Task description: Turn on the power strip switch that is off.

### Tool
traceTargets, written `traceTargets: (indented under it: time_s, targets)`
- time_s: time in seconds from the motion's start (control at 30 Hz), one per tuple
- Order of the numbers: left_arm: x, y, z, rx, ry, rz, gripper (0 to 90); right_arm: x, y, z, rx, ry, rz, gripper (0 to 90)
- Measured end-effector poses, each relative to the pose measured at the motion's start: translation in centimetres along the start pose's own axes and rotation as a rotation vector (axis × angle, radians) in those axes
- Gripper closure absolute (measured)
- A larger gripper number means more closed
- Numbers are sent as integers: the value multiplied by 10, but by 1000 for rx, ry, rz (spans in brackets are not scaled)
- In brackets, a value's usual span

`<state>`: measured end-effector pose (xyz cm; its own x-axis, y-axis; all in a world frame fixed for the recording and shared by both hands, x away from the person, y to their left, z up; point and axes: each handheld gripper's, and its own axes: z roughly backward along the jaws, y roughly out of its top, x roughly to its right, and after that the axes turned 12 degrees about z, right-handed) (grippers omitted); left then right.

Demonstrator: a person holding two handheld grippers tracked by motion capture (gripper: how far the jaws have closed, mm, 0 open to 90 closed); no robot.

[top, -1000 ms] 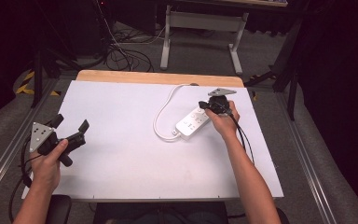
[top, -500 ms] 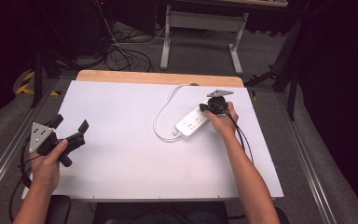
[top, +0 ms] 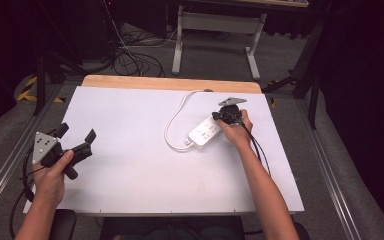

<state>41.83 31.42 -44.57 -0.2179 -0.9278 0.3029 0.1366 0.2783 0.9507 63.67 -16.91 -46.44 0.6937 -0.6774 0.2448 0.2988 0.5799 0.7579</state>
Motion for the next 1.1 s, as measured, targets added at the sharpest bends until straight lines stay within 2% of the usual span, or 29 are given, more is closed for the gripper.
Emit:
traceTargets:
  time_s: [0.07,0.2,0.3,0.37,0.4,0.6,1.1]
  targets:
    - [-1,0,0,2,3,4,74,1,-1,0,1,7,-23,900]
    - [-1,0,1,5,5,8,74,3,-2,1,-5,5,-30,900]
    - [0,0,1,3,5,3,74,-2,-1,-3,6,9,-20,900]
    - [0,0,1,0,5,0,74,-7,2,-5,-10,-33,18,900]
    - [0,0,1,0,5,1,74,-8,4,-5,-19,-41,21,900]
    - [-3,0,3,8,8,14,74,-8,3,-3,-21,-41,18,900]
    - [0,0,3,6,1,10,74,-10,2,0,-29,-56,31,900]
